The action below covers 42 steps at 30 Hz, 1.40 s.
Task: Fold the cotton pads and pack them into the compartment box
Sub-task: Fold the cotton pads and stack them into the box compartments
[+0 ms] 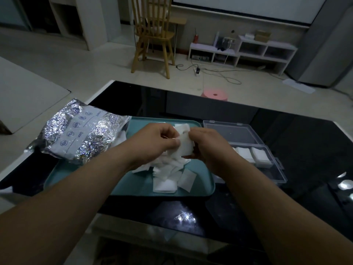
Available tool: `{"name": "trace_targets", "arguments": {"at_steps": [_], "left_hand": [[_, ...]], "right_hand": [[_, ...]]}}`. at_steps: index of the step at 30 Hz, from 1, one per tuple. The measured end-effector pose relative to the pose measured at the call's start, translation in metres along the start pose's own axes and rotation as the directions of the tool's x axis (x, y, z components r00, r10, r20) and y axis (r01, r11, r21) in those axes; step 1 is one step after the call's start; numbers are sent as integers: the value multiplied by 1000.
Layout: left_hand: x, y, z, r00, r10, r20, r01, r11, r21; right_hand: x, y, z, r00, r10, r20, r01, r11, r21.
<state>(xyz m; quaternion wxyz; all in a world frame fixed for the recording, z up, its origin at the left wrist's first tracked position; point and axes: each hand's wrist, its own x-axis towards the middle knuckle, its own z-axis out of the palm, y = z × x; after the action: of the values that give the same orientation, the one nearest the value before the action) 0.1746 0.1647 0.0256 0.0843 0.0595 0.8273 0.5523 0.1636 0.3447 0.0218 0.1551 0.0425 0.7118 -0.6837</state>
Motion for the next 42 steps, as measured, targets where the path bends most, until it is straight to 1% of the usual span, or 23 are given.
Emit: {"name": "trace_targets", "arguments": {"at_steps": [4, 7, 11, 12, 13, 14, 15, 17, 19, 21, 24, 27, 30, 31, 32, 33, 35, 36, 37, 38, 39, 41, 42], "left_hand": [[-1, 0, 0, 1000, 20, -5, -19, 995, 102], [-3, 1, 1, 998, 55, -30, -50, 986, 160], [-1, -1, 1, 995, 86, -45, -78, 983, 165], [0, -2, 0, 996, 70, -51, -64, 991, 115], [2, -2, 0, 998, 36, -56, -35, 999, 10], [4, -2, -1, 998, -14, -58, 6, 990, -138], [6, -1, -2, 996, -67, -52, 49, 954, -295], [9, 2, -4, 988, -153, -32, 113, 838, -534], [9, 2, -1, 975, -220, -21, 152, 737, -658], [9, 0, 5, 958, -287, -12, 192, 670, -717], [7, -2, 13, 936, -353, 9, 242, 621, -745], [8, -4, 13, 924, -381, 39, 271, 578, -770], [9, -4, 12, 917, -392, 73, 292, 535, -793], [8, -4, 12, 920, -385, 69, 284, 537, -794], [7, -3, 13, 927, -372, 48, 266, 561, -784], [6, -3, 15, 936, -351, -1, 232, 621, -749], [4, -3, 19, 955, -259, -147, 132, 809, -573], [3, -4, 20, 964, -186, -188, 73, 870, -487], [3, -3, 21, 976, -119, -181, 27, 896, -443], [2, -1, 23, 987, -80, -138, 9, 894, -448], [2, 0, 24, 993, -70, -93, 17, 880, -475], [2, 2, 22, 994, -100, -46, 58, 828, -558], [2, 4, 19, 992, -120, -24, 80, 785, -614]], "right_hand": [[5, 5, 2, 998, 61, -35, -58, 994, 88], [3, 4, 5, 995, 91, -38, -86, 989, 122], [4, 3, 4, 992, 124, -20, -119, 978, 173], [5, 2, 2, 991, 128, -34, -118, 970, 210], [5, 0, 1, 989, 130, -66, -110, 961, 252], [5, -1, -2, 985, 127, -113, -92, 957, 275], [5, -2, -5, 980, 111, -168, -65, 964, 257], [5, 0, -8, 965, 27, -261, 0, 994, 105], [4, 5, -3, 960, -83, -267, 77, 997, -31], [2, 8, 7, 962, -150, -227, 141, 988, -56], [0, 7, 16, 961, -192, -198, 184, 981, -59], [-1, 6, 19, 965, -215, -152, 205, 975, -83], [-6, 5, 25, 971, -221, -90, 218, 975, -41], [-8, 5, 28, 969, -234, -85, 229, 972, -58], [-9, 6, 30, 958, -271, -95, 257, 956, -138], [-10, 7, 31, 938, -328, -110, 292, 920, -261], [-10, 10, 31, 883, -447, -139, 332, 808, -487], [-11, 9, 31, 860, -488, -151, 337, 764, -550], [-14, 7, 32, 843, -516, -151, 347, 738, -579], [-17, 5, 33, 840, -525, -138, 359, 727, -584], [-19, 5, 34, 845, -523, -114, 369, 724, -583], [-20, 5, 36, 854, -517, -55, 389, 705, -593], [-21, 5, 35, 856, -517, -21, 408, 700, -586]]}}
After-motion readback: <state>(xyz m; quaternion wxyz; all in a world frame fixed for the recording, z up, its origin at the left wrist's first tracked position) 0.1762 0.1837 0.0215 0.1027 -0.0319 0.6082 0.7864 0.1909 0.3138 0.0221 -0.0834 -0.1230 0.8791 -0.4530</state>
